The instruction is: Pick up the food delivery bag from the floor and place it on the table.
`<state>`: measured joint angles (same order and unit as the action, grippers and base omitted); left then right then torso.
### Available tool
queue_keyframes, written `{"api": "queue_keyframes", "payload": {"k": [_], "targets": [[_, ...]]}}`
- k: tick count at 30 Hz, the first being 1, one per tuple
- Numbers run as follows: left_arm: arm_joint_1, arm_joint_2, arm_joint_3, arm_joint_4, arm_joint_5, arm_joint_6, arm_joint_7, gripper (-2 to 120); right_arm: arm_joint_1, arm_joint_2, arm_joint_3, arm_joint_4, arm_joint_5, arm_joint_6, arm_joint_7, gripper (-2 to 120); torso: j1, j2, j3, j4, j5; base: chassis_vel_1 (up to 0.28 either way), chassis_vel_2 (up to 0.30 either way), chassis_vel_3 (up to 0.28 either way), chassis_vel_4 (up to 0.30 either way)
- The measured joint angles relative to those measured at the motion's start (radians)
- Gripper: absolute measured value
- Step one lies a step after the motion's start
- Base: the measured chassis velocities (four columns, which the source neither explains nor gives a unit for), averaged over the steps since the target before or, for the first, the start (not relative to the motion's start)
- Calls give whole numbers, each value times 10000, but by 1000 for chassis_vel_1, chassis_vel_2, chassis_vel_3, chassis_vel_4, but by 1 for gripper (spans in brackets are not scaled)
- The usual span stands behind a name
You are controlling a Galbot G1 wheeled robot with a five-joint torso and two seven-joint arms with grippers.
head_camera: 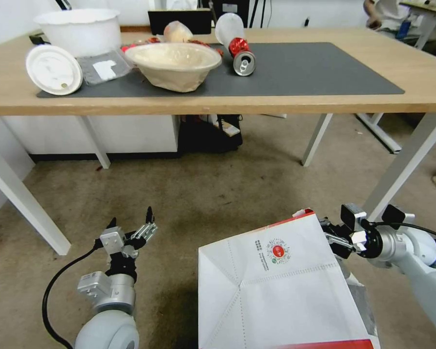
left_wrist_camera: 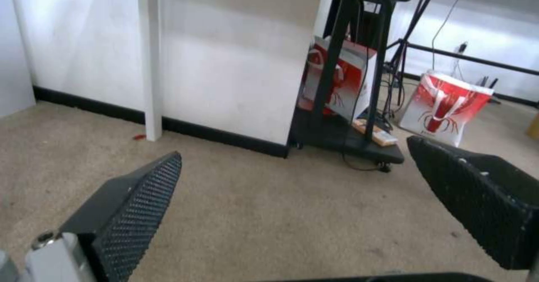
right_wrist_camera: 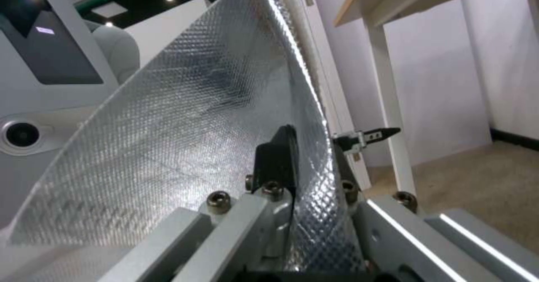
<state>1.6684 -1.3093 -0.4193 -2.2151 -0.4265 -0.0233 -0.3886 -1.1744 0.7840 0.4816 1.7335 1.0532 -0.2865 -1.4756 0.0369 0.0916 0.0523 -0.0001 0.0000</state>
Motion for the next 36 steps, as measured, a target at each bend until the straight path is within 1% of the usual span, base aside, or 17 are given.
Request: {"api": "queue_keyframes", "payload": {"k": [2, 3, 5, 7, 9, 11, 13, 17, 20, 21, 23, 25, 28, 32, 36], "targets": [[-16, 0, 0, 27, -3, 5, -22, 100, 15, -5, -11, 0, -20, 1, 16, 0, 11, 118, 113, 0, -1, 0, 0, 0, 0], [-16, 0, 0, 27, -3, 5, -22, 100, 15, -5, -11, 0, -20, 1, 16, 0, 11, 118, 113, 0, -1, 0, 0, 0, 0], [-18, 2, 4, 29, -6, 12, -52, 100, 17, -10, -22, 22, -32, 1, 36, 0, 34, 276, 249, 1, 0, 0, 0, 0, 0], [-19, 2, 4, 29, -5, 13, -56, 100, 17, -11, -23, 27, -33, 1, 39, 0, 38, 301, 270, 0, 0, 0, 0, 0, 0], [-20, 5, 4, 29, -22, 21, -79, 100, 12, -13, -24, 39, -45, 2, 41, 0, 62, 441, 393, 0, 0, 0, 0, 0, 0], [-19, 6, 4, 29, -26, 23, -84, 100, 9, -14, -25, 40, -49, 2, 41, 0, 64, 462, 411, 1, 0, 0, 0, 0, 0], [-14, 7, 4, 22, -31, 32, -107, 100, 5, -29, -27, 63, -55, 1, 41, 0, 88, 615, 539, 0, 0, 0, 0, 0, 0], [-15, 4, 4, 0, -21, 40, -116, 100, 7, -49, -26, 77, -55, 1, 41, 0, 107, 710, 618, 0, 0, 0, 0, 0, 0], [-21, 3, 4, -12, -14, 49, -124, 100, 24, -71, -26, 82, -54, 1, 53, 0, 137, 887, 764, 0, 0, 0, 0, 0, 0], [-21, 3, 4, -12, -14, 49, -124, 100, 24, -71, -26, 82, -54, 1, 53, 0, 137, 887, 764, 0, 0, 0, 0, 0, 0], [-29, 7, 3, -12, -13, 49, -126, 100, 25, -73, -27, 82, -53, 1, 64, 0, 163, 1002, 853, 0, 0, 0, 0, 0, 0], [-32, 8, 3, -10, -12, 49, -126, 100, 24, -73, -26, 84, -53, 1, 68, 0, 171, 1031, 874, 1, 0, 0, 0, 0, 0], [-61, 10, 12, 9, -23, 50, -146, 100, 25, -76, -33, 94, -53, 0, 84, 0, 214, 1193, 995, 0, 0, 0, 0, 0, 0], [-85, 9, 41, 37, -83, 76, -179, 100, 22, -78, -37, 94, -56, 1, 99, 0, 244, 1306, 1079, 0, 0, 0, 0, 0, 0], [-163, 12, 48, 101, -81, 94, -203, 100, 23, -85, -40, 65, -77, 2, 122, 0, 300, 1532, 1247, 0, 0, 0, 0, 0, 0]]}}
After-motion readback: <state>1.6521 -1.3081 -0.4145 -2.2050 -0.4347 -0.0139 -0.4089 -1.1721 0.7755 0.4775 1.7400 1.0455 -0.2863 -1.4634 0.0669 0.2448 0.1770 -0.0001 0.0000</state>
